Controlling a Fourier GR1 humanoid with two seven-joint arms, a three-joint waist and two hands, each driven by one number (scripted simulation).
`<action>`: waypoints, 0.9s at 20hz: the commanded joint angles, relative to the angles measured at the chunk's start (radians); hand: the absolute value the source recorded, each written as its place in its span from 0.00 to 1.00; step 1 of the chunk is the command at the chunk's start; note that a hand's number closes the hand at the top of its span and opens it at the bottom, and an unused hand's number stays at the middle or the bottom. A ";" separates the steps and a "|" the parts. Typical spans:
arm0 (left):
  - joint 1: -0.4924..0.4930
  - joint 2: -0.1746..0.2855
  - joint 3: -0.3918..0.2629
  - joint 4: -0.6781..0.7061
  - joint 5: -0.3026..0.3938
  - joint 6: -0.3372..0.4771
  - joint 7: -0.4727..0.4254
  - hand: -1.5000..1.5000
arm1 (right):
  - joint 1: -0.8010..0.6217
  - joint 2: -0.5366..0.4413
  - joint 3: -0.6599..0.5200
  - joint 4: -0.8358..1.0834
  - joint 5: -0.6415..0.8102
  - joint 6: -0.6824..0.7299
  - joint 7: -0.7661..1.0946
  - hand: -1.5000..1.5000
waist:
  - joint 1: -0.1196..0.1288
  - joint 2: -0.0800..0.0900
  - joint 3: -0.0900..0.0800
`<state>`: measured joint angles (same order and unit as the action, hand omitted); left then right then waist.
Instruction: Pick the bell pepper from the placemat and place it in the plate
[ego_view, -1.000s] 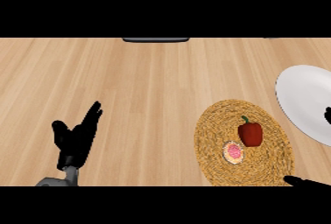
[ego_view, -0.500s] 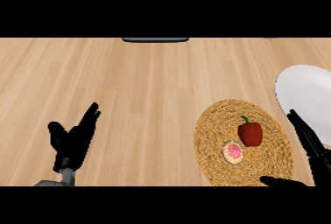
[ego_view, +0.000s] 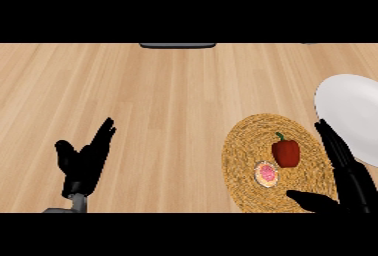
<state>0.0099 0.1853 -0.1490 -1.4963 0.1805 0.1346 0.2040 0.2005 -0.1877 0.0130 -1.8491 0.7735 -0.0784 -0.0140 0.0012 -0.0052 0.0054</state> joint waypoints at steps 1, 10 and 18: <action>0.020 0.010 0.033 0.042 0.022 -0.041 0.019 0.50 | -0.025 -0.005 -0.013 0.019 0.034 0.016 0.034 0.00 | -0.001 0.005 -0.006; 0.047 -0.038 -0.008 0.051 -0.035 -0.040 -0.016 0.50 | -0.131 0.030 0.008 0.267 0.095 -0.053 -0.038 0.00 | 0.002 0.006 -0.005; 0.006 -0.051 0.025 0.054 -0.044 -0.036 0.034 0.50 | -0.183 -0.003 0.027 0.308 0.199 -0.064 -0.049 1.00 | 0.000 0.005 -0.005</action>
<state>0.0031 0.1588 -0.1137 -1.4855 0.1523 0.0963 0.2227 0.0365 -0.2022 0.0320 -1.5980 0.9227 -0.0910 -0.0464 -0.0002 -0.0115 -0.0015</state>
